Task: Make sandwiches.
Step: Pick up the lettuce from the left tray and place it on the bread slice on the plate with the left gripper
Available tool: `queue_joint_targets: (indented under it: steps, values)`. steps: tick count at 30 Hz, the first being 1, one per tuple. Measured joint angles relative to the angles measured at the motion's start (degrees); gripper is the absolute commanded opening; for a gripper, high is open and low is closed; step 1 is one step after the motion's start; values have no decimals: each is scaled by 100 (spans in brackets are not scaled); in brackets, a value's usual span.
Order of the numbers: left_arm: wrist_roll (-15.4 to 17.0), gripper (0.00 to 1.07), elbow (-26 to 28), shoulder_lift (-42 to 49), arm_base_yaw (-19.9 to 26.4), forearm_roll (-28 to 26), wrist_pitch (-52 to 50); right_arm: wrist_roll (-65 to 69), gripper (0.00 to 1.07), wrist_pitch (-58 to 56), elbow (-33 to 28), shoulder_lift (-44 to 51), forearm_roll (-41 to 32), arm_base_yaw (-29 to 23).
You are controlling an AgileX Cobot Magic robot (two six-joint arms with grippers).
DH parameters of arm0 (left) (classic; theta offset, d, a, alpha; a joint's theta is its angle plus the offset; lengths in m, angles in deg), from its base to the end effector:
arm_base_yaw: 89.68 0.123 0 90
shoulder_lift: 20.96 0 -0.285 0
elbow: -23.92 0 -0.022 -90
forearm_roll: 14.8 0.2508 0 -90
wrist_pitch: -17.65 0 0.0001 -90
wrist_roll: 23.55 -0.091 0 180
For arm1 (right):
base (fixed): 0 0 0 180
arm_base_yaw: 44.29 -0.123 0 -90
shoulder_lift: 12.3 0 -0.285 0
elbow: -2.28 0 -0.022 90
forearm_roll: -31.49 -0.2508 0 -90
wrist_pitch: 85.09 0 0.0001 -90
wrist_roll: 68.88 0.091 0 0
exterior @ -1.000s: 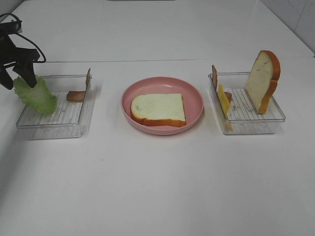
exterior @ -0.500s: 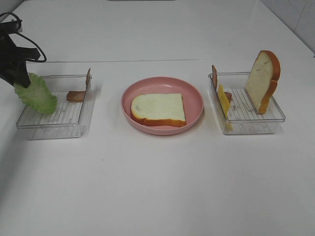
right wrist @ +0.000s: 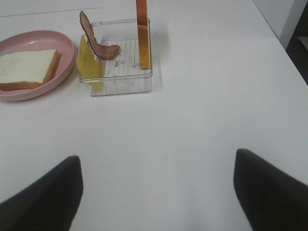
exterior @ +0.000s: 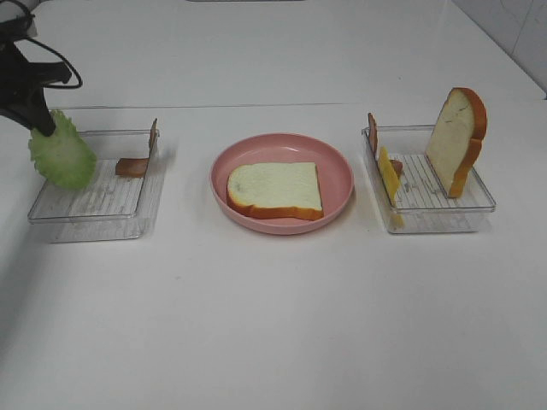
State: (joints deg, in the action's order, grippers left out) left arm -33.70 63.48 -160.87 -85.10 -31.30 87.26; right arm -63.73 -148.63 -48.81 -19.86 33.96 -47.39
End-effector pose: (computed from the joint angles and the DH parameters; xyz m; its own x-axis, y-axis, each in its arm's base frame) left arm 0.4855 0.0146 0.1970 -0.9783 -0.0066 -0.2070 0.0457 0.9680 -0.2468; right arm -0.0027 -0.0037 0.2613 -0.5318 0.0419 -0.8458 0.0162 0.9991 0.0393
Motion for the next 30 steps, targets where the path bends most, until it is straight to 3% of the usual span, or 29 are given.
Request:
queue_joint_targets:
  steps: [10, 19, 20, 30]
  values:
    - [-86, 0, 0, 957, -384, -367, 11, 0, 80, 0, 0, 0, 0, 0]
    - [17, 0, 447, 1364, -1467, -430, 23, 0, 80, 0, 0, 0, 0, 0]
    - [63, 0, 619, 1381, -1765, -498, 11, 0, 80, 0, 0, 0, 0, 0]
    - [92, 0, 728, 1169, -2979, -974, -361, 0, 80, 0, 0, 0, 0, 0]
